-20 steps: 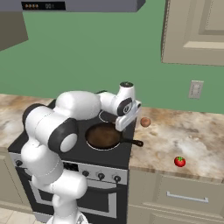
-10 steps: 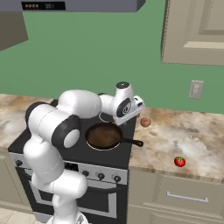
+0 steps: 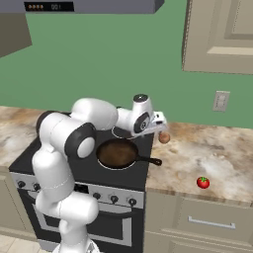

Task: Place the pan on the front right burner on the stove. Then place the tomato and the onion in the pan and turn on the front right burner.

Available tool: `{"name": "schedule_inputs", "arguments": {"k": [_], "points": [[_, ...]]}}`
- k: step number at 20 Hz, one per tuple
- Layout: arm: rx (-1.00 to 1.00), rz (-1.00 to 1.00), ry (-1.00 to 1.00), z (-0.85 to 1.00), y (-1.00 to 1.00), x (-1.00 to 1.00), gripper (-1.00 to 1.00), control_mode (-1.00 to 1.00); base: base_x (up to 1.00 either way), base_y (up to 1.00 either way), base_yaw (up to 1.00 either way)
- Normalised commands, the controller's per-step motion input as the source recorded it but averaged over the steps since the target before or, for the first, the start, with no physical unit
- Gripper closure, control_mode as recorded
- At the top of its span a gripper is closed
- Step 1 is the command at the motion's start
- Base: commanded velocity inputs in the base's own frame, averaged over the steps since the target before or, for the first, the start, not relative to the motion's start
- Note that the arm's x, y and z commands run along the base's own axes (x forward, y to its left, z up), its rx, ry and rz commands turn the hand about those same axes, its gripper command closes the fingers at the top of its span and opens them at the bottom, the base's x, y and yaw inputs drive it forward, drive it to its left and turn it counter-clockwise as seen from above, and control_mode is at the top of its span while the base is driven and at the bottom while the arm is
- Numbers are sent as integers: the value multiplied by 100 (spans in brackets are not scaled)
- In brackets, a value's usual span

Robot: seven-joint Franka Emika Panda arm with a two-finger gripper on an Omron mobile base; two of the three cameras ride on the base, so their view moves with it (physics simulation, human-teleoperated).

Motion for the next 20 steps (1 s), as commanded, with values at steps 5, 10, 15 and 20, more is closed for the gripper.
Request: {"name": "schedule_inputs", "arguments": {"k": [5,10,15,20], "points": [[37,-26,-3,0,-37,23,-100,-100,0,0,0],[15,-25,-12,-3,-30,48,-100,-100,0,0,0],[13,-22,-9,-7,-7,34,-100,-100,0,0,0],[18,-18,-1,-26,0,21,-100,-100,0,0,0]]}}
